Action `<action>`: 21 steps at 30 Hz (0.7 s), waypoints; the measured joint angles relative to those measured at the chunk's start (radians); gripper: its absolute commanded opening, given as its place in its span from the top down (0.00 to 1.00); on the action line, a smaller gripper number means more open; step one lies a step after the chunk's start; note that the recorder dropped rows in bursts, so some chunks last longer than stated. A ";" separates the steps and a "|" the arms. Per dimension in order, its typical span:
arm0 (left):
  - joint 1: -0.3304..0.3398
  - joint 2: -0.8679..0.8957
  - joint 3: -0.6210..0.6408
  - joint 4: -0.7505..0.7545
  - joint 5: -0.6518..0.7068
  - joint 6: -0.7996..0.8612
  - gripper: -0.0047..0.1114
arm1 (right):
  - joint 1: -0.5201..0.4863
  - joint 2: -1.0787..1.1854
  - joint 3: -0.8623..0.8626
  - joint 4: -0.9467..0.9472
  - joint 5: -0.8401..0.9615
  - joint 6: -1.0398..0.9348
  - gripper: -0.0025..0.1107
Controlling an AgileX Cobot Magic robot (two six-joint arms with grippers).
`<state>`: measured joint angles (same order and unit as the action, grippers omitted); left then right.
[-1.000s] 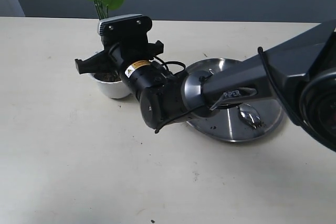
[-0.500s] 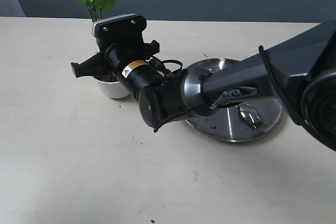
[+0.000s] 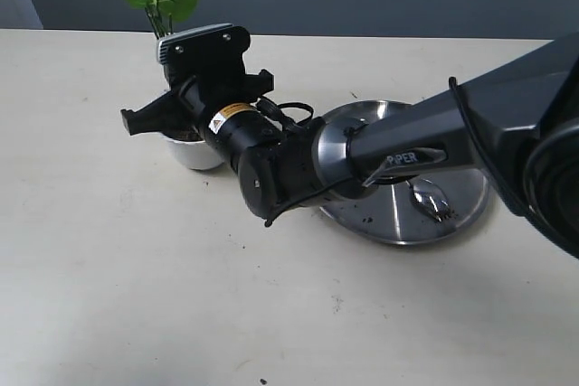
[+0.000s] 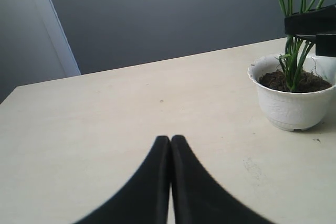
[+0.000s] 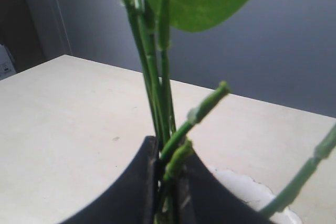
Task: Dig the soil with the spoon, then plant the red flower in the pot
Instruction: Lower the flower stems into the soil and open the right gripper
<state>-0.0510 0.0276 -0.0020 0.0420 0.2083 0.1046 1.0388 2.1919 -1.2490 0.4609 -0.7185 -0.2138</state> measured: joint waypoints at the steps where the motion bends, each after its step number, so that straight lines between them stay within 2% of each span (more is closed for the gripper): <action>1: 0.000 0.000 0.000 0.000 0.000 0.000 0.96 | 0.000 0.000 0.000 0.008 0.000 0.000 0.98; 15: 0.000 0.000 0.000 0.000 0.000 0.000 0.96 | 0.000 0.000 -0.005 0.077 0.000 0.000 0.98; 17: 0.000 0.000 0.000 0.000 0.000 0.000 0.96 | 0.000 -0.002 -0.005 0.115 0.000 0.000 0.93; 20: 0.000 0.000 0.000 0.000 0.000 0.000 0.96 | 0.000 -0.002 -0.005 0.133 0.017 0.000 0.72; 21: 0.000 0.000 0.000 0.000 0.000 0.000 0.96 | 0.000 0.010 0.002 0.154 0.083 0.000 0.68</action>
<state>-0.0510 0.0276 -0.0020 0.0420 0.2083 0.1046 1.0388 2.2016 -1.2471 0.6149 -0.6350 -0.2138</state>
